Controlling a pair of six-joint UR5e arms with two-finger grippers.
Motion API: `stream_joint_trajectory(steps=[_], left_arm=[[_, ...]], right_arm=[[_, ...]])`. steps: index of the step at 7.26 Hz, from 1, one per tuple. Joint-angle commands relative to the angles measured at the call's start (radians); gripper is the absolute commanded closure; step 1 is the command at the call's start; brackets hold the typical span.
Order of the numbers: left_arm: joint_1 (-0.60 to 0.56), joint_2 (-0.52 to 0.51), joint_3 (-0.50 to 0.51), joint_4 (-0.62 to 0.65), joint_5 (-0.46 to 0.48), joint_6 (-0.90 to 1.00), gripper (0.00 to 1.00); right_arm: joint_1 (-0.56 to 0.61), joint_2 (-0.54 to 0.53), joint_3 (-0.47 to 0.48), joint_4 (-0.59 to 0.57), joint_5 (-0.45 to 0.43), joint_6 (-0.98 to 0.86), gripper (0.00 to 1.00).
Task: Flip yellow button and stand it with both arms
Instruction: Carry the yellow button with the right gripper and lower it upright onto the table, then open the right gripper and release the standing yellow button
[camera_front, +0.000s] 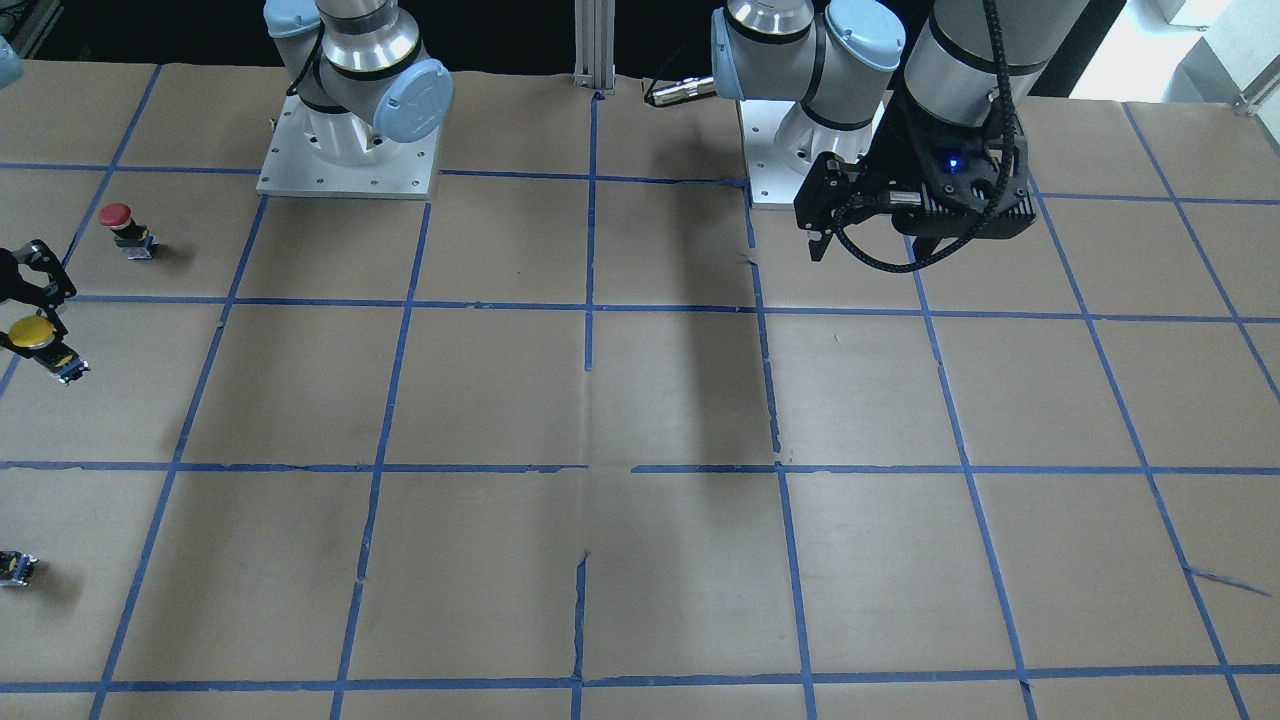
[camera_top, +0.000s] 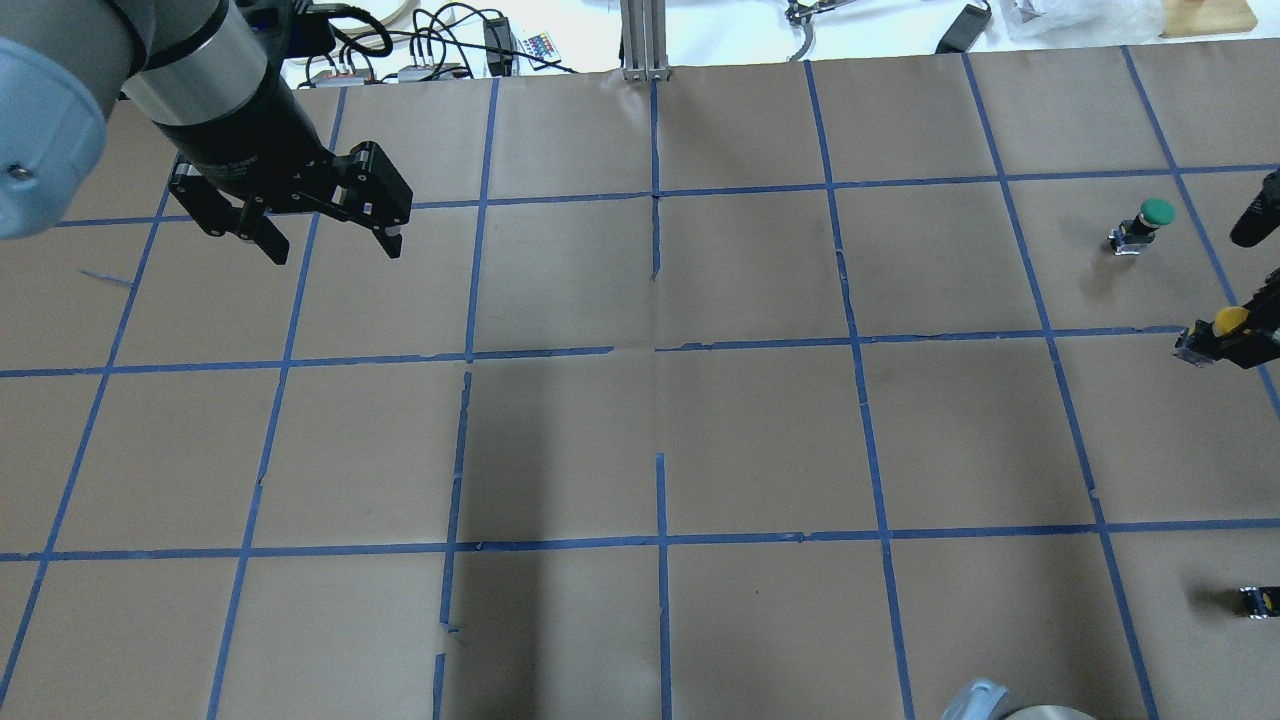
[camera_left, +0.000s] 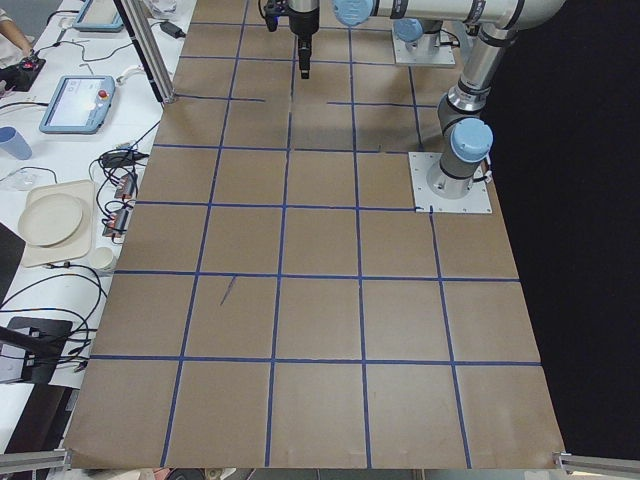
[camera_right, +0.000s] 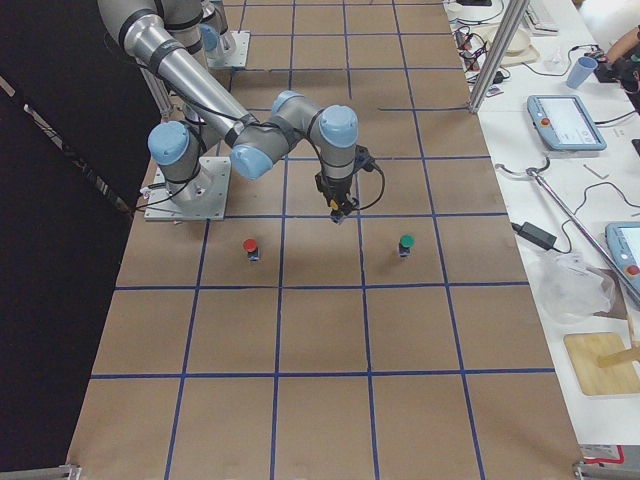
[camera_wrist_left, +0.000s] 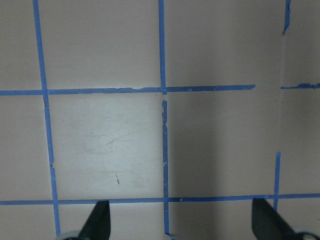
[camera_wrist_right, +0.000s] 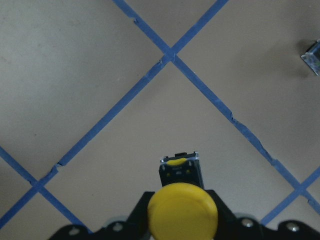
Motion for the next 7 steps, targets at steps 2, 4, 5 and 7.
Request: stream_joint_trajectory(steps=[2, 4, 5, 7], left_arm=[[0.006, 0.009, -0.012, 0.012, 0.005, 0.097, 0.06], [0.006, 0.004, -0.004, 0.012, 0.005, 0.080, 0.06], [0.008, 0.004, -0.004, 0.012, 0.005, 0.078, 0.06], [0.006, 0.006, -0.010, 0.012, 0.008, 0.062, 0.06]], right_arm=[[-0.028, 0.143, 0.001, -0.073, 0.049, -0.231, 0.92], [-0.030, 0.144, 0.003, -0.060, 0.023, -0.233, 0.91], [-0.030, 0.144, 0.003, -0.060, -0.015, -0.243, 0.91], [-0.030, 0.147, 0.001, -0.061, -0.065, -0.289, 0.90]])
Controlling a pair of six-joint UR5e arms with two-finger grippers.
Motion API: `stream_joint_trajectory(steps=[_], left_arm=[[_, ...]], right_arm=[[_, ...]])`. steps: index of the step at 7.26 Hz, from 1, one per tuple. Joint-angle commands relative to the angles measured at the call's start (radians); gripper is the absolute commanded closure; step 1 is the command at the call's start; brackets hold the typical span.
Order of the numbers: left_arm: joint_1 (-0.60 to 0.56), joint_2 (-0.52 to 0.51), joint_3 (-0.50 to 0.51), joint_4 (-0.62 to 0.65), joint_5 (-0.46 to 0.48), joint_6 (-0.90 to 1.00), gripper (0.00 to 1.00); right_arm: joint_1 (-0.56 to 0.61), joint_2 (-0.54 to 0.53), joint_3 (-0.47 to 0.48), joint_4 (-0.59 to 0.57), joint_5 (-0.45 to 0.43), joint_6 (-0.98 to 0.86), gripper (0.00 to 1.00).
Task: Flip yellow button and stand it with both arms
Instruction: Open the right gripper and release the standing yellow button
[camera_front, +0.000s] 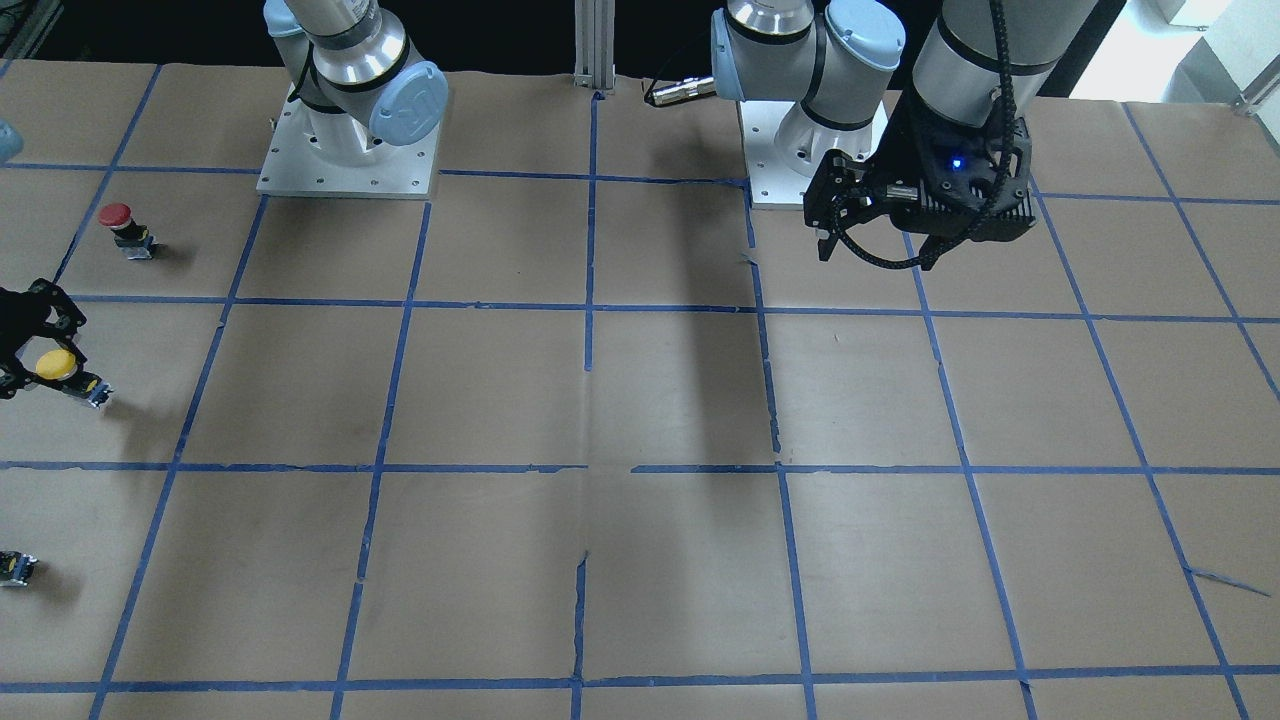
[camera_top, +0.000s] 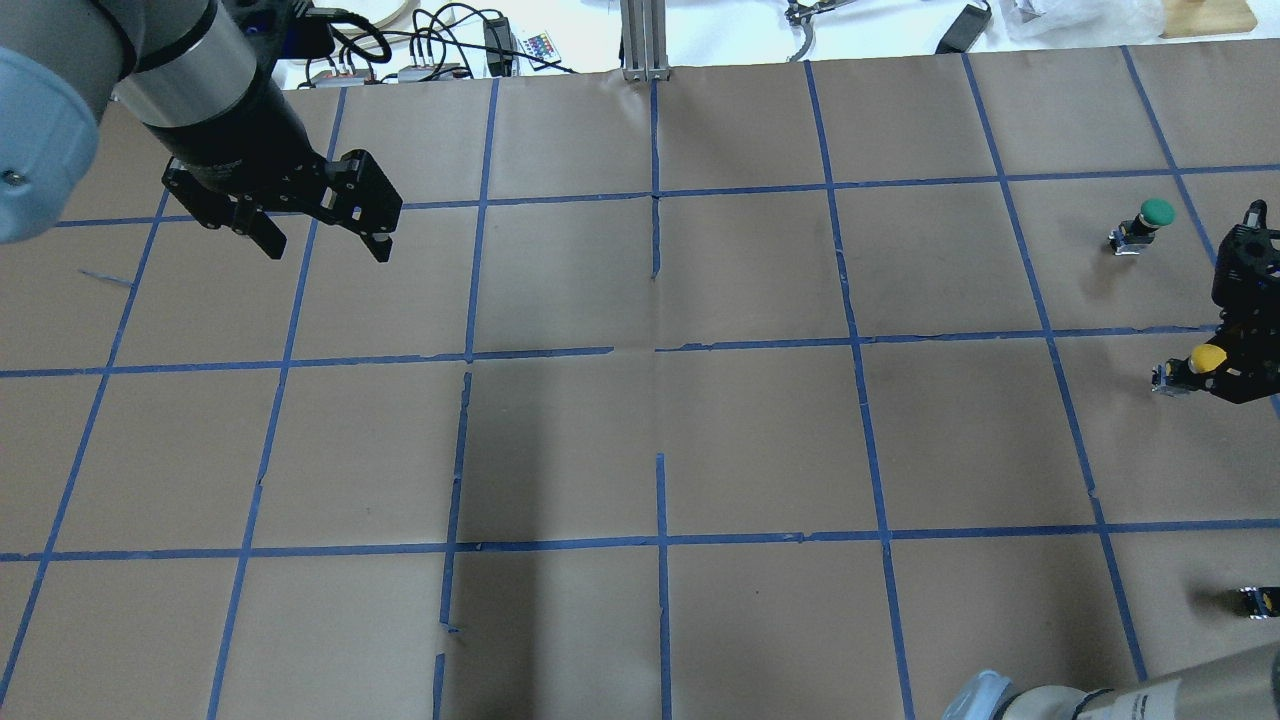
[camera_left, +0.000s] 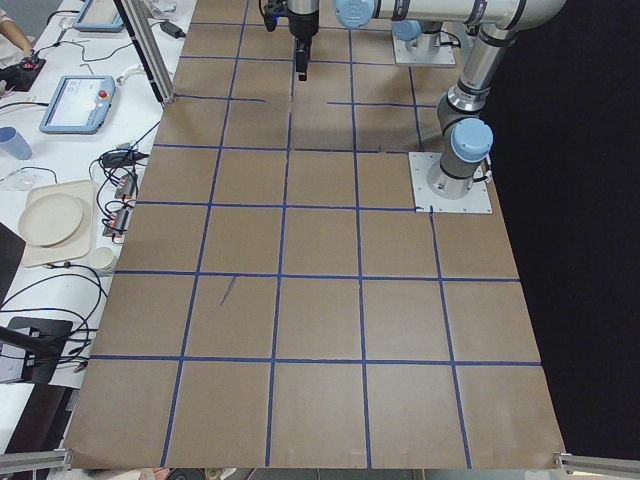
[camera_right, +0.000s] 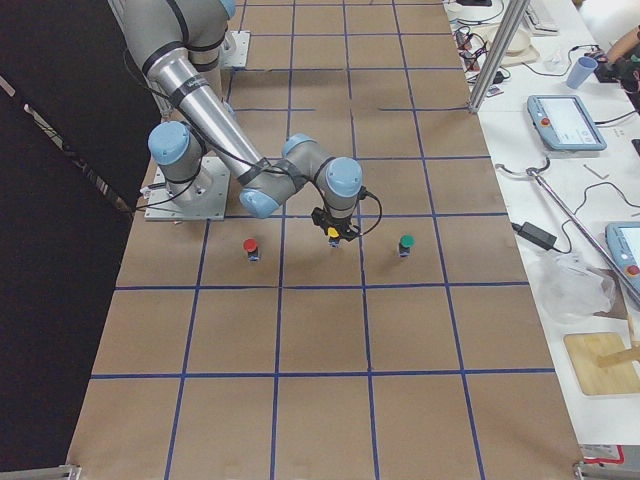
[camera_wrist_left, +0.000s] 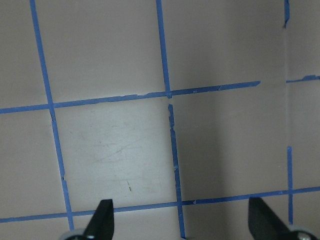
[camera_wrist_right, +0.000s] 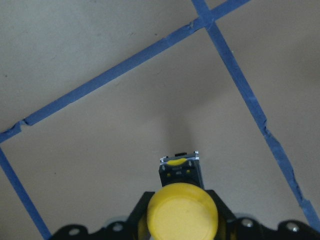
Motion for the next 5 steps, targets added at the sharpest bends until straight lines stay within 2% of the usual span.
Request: stream_joint_trajectory(steps=[1, 3, 4, 5], left_arm=[[0.000, 0.000, 0.002, 0.000, 0.003, -0.011, 0.06], [0.000, -0.002, 0.003, -0.002, -0.002, -0.011, 0.06], [0.000, -0.002, 0.003, -0.002, 0.000, -0.011, 0.06], [0.000, -0.002, 0.003, -0.002, -0.002, -0.011, 0.06]], right_arm=[[0.000, 0.004, 0.005, 0.006, -0.028, -0.029, 0.90], [0.000, 0.006, 0.006, 0.014, -0.032, -0.032, 0.87], [0.000, 0.009, 0.006, 0.014, -0.031, -0.044, 0.68], [0.000, 0.009, 0.008, 0.016, -0.033, -0.045, 0.65]])
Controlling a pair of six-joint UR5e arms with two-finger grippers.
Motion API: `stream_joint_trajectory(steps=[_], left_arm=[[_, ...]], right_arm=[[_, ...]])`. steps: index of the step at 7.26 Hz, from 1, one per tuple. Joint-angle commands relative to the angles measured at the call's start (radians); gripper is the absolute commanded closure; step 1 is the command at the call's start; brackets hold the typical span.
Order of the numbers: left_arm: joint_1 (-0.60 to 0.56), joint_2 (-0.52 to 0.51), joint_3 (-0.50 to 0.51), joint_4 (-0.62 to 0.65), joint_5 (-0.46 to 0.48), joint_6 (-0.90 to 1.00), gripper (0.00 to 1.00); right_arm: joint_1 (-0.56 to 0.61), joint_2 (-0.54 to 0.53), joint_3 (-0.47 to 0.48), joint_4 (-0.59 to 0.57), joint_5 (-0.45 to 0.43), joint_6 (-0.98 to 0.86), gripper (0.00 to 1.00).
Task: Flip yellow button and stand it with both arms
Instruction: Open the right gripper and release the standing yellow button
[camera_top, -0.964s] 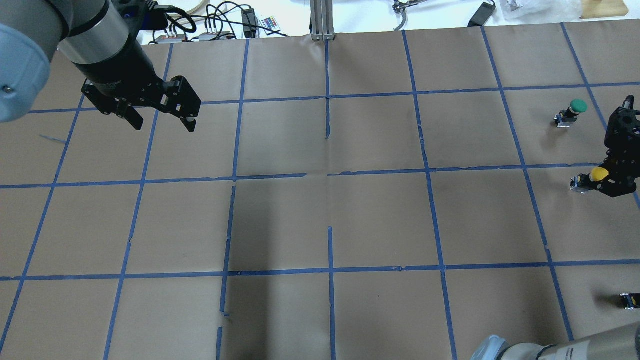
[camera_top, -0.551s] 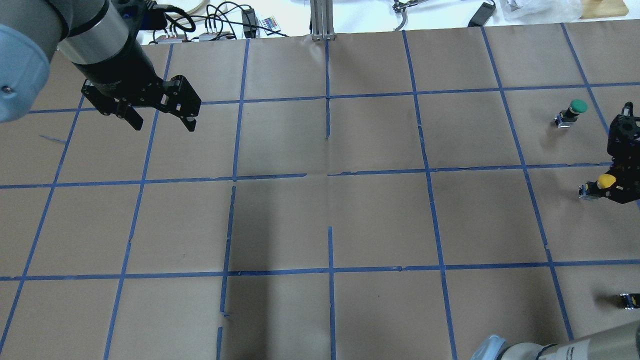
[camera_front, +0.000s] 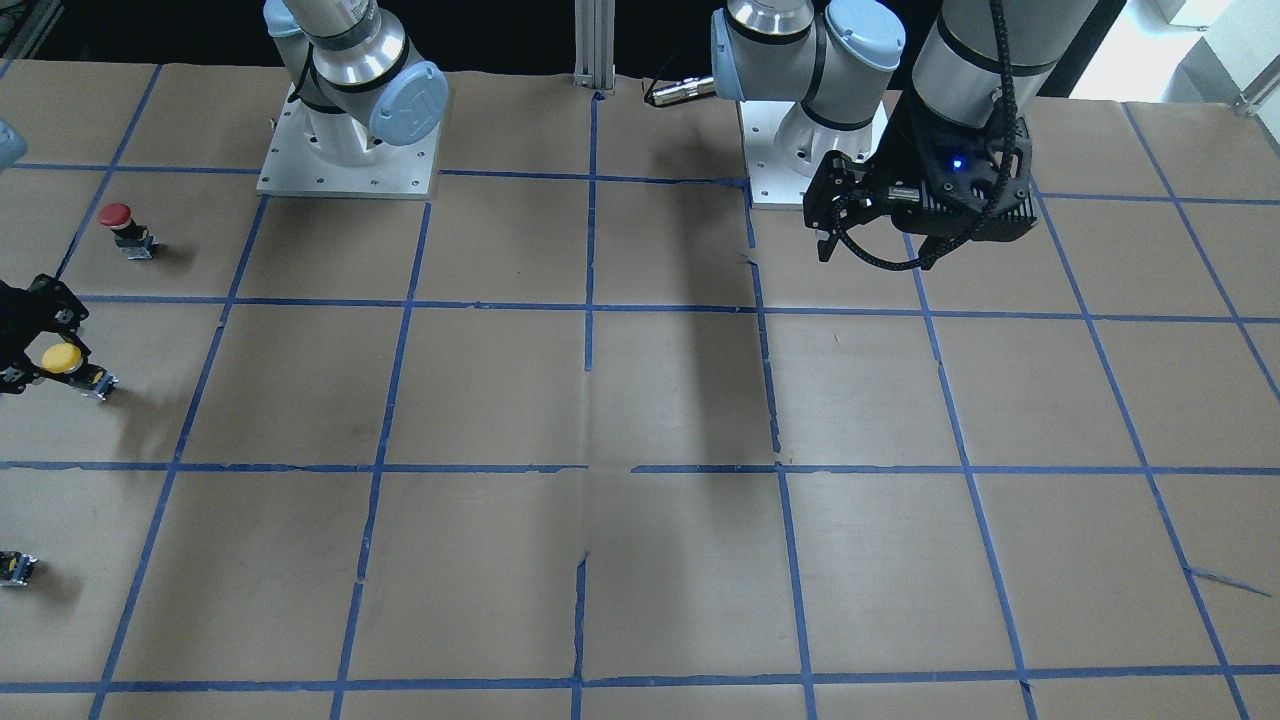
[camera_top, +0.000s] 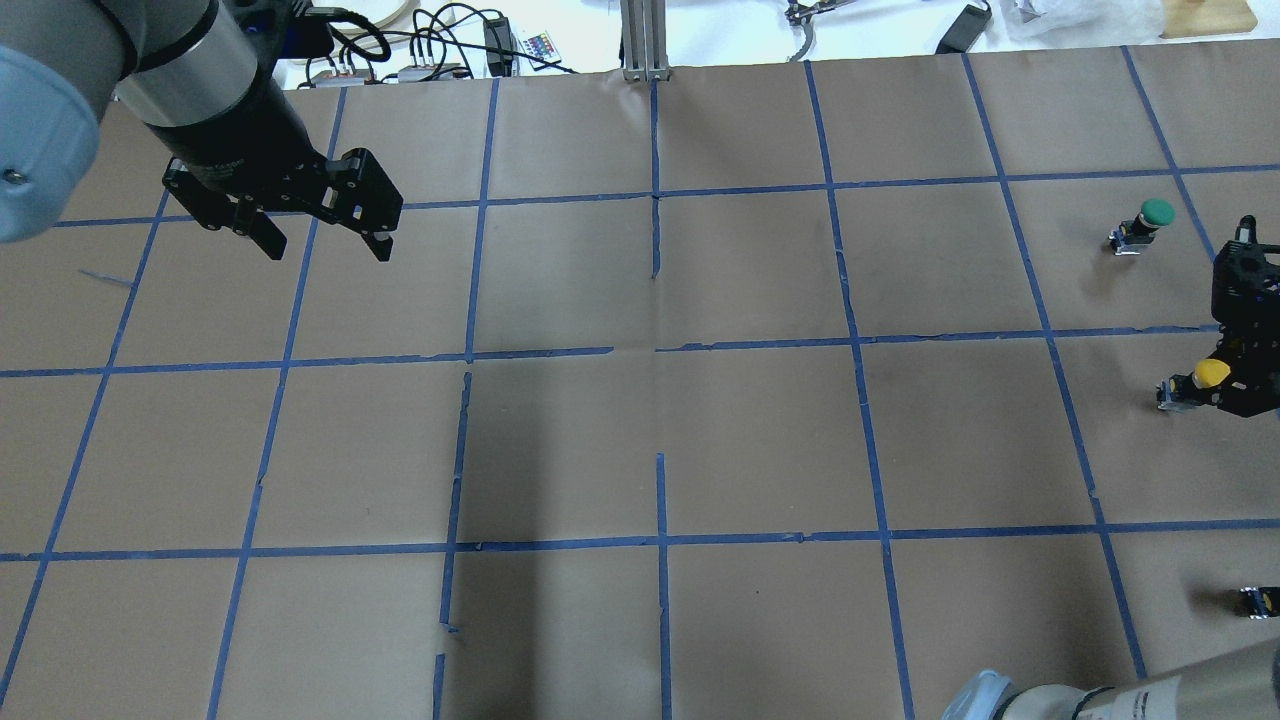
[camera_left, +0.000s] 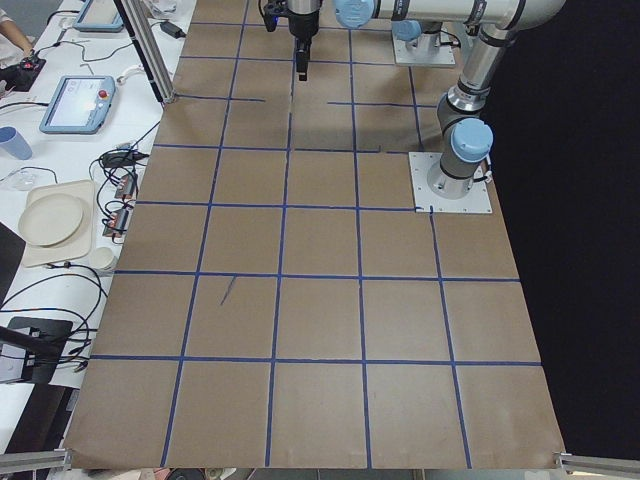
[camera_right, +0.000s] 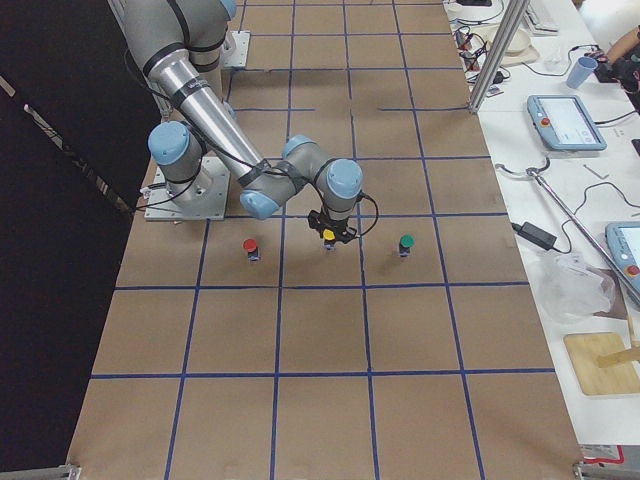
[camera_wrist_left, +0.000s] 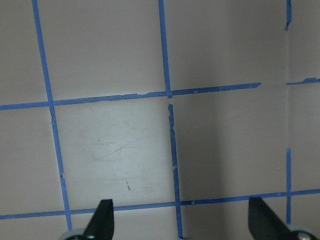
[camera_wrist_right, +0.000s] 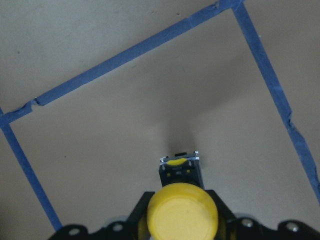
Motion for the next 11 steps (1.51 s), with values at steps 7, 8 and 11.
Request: stream_joint_trajectory(steps=[7, 8, 11], left_arm=[[0.002, -0.002, 0.003, 0.000, -0.002, 0.000, 0.06], [0.002, -0.002, 0.005, 0.000, -0.002, -0.002, 0.06], [0.005, -0.002, 0.010, 0.000, -0.001, 0.000, 0.05]], right_arm=[[0.000, -0.064, -0.022, 0.064, 0.000, 0.087, 0.04], [0.009, -0.145, -0.046, 0.151, 0.000, 0.241, 0.04], [0.122, -0.300, -0.062, 0.247, 0.012, 0.648, 0.01]])
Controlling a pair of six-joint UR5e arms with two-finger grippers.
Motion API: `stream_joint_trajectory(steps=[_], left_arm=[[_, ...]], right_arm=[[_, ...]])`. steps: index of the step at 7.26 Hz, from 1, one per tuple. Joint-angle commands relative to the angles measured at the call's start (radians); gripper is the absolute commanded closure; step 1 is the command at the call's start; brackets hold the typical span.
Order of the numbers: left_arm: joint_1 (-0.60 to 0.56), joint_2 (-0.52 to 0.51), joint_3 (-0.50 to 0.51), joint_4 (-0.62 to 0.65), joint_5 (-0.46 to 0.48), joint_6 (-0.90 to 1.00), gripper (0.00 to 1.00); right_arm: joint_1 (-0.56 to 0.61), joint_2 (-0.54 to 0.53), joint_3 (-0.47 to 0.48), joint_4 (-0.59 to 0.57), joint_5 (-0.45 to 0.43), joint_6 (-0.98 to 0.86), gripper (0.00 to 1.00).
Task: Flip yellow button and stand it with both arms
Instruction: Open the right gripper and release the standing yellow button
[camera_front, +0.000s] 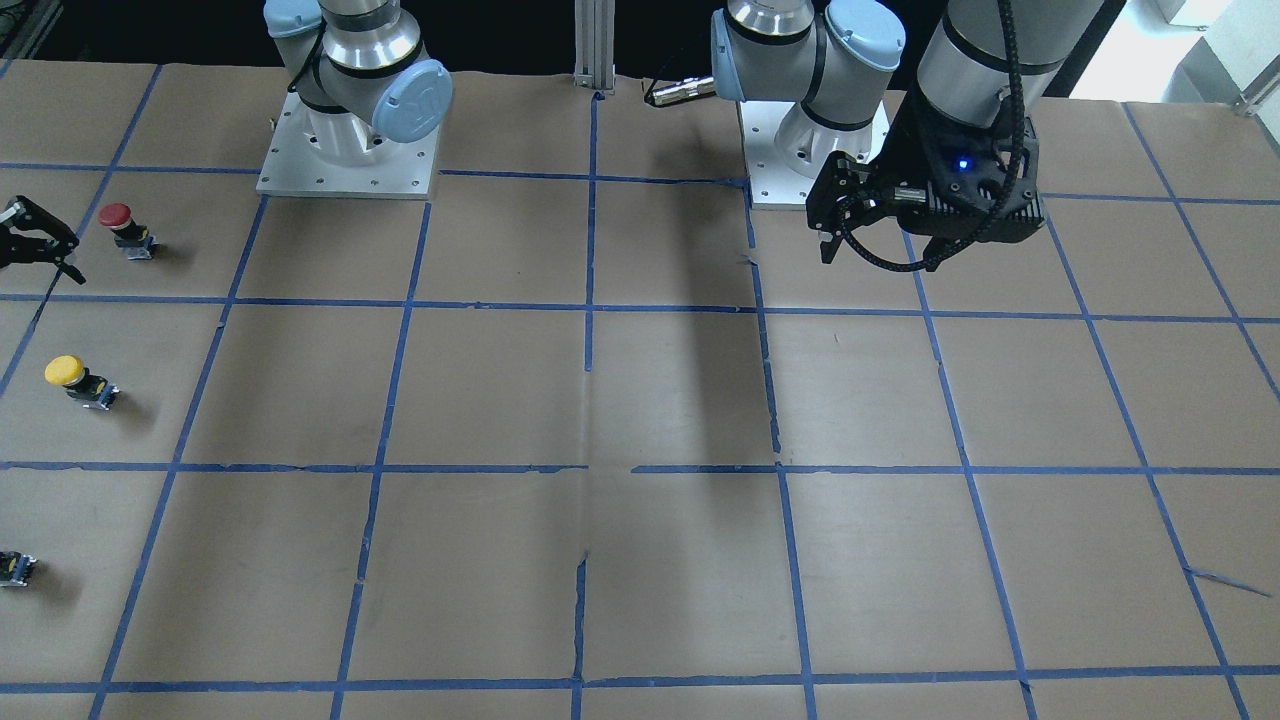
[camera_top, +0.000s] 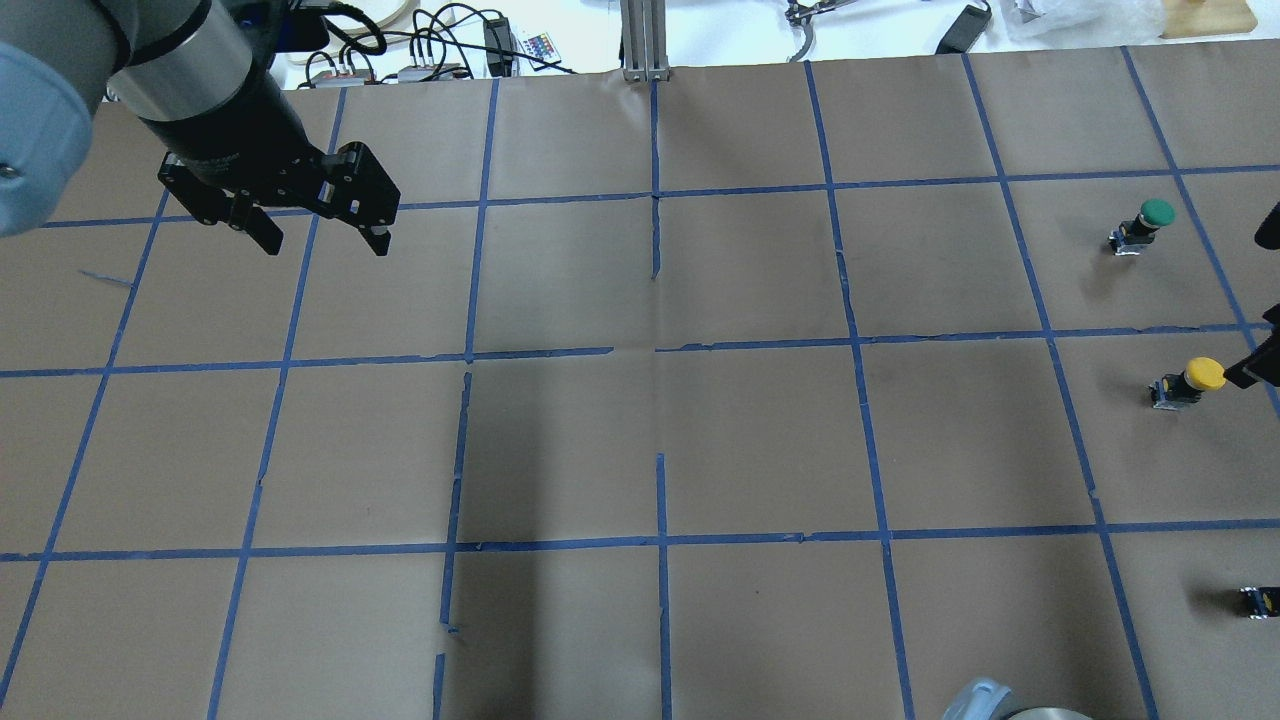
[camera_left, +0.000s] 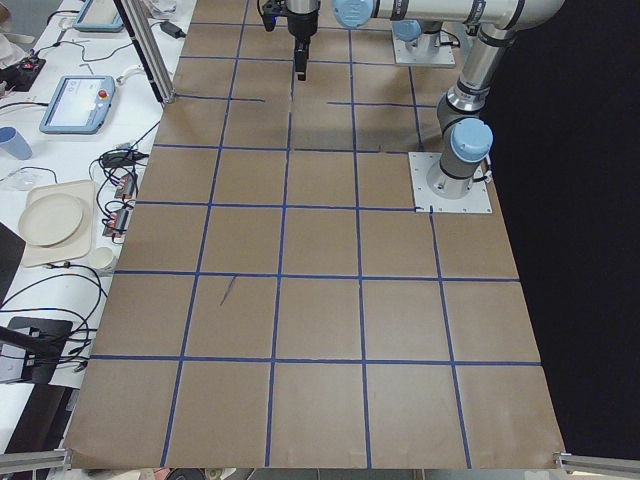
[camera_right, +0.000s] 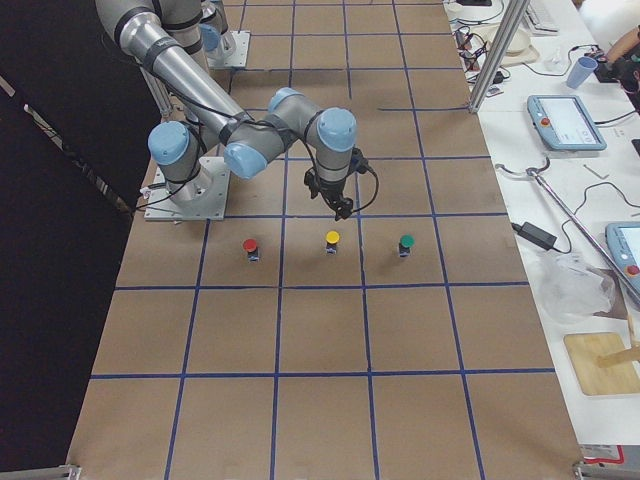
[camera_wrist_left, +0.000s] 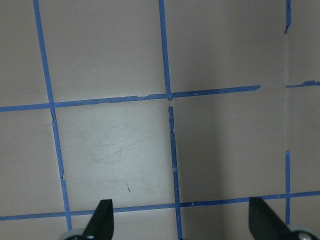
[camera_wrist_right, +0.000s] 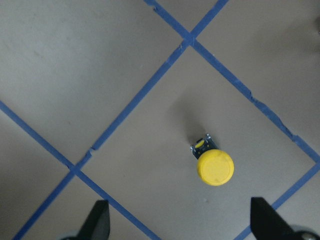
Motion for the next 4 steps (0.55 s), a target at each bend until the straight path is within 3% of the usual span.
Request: stream_joint_trajectory(steps=[1, 4], left_arm=[[0.001, 0.000, 0.001, 0.001, 0.000, 0.000, 0.05], [0.002, -0.002, 0.013, 0.001, 0.000, 0.000, 0.05]], right_arm=[[0.149, -0.107, -0.004, 0.051, 0.000, 0.350, 0.01], [0.454, -0.149, -0.072, 0.179, -0.002, 0.934, 0.00]])
